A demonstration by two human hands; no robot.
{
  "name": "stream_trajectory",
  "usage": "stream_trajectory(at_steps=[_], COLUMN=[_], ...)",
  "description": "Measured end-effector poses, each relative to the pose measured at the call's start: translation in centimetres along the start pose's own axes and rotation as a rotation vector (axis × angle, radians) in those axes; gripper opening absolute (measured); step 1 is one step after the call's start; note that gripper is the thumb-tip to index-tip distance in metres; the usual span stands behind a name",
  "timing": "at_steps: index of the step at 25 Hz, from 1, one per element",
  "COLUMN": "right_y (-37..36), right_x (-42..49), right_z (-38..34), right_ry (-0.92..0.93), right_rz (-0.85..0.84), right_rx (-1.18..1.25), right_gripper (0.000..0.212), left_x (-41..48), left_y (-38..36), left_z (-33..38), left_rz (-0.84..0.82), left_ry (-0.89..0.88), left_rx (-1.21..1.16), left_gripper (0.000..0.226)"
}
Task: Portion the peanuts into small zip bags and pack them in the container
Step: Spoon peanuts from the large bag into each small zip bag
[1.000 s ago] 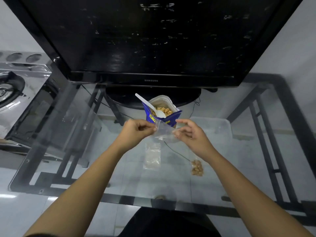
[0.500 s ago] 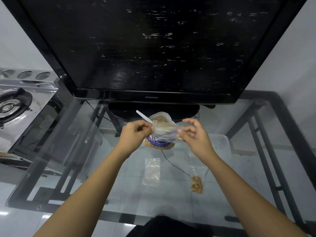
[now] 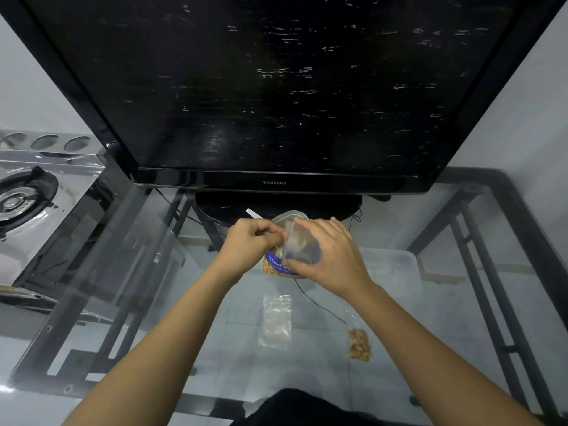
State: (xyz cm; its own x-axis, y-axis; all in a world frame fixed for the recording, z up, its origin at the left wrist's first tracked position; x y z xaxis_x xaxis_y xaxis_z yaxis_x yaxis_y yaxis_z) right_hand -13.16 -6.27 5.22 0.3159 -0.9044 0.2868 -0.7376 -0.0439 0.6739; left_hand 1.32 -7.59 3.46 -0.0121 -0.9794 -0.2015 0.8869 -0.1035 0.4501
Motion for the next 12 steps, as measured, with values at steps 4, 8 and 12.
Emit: stream_trajectory(at_steps=[4,8,12], right_y=[0.3,0.9,1.0], right_x=[0.5,0.6,-0.2], right_z=[0.4,2.8,6.3], right_ry=[0.032,-0.118,-0.292], right_rz=[0.072,0.128,0.183], right_rx=[0.063,0.277,0.439], right_gripper=[0.057,0.055,0.046], left_x=[0.6,0.5,2.4], left_y=[-0.5,2.3,3.8], left_z=[0.0,-0.1,-5.5], left_rz=[-0.063,0.333,0.459], left_ry=[0.010,-0.089,0.253], left_rx=[-0.047,0.077,-0.048], left_gripper=[0.010,0.020,0.039])
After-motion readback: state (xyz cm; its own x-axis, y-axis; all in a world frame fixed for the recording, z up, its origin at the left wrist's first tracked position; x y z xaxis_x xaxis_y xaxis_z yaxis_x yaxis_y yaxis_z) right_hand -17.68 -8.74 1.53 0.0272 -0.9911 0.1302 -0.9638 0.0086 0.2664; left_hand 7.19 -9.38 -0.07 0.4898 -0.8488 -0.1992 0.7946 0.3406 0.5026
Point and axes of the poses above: each hand's wrist, its own x-axis towards the middle knuckle, its own y-axis out of the back of the hand, z = x × y, the point moved 9 cm from there along x, towards the middle knuckle, and after that the axes turned 10 degrees about x, right-handed, at the moved point
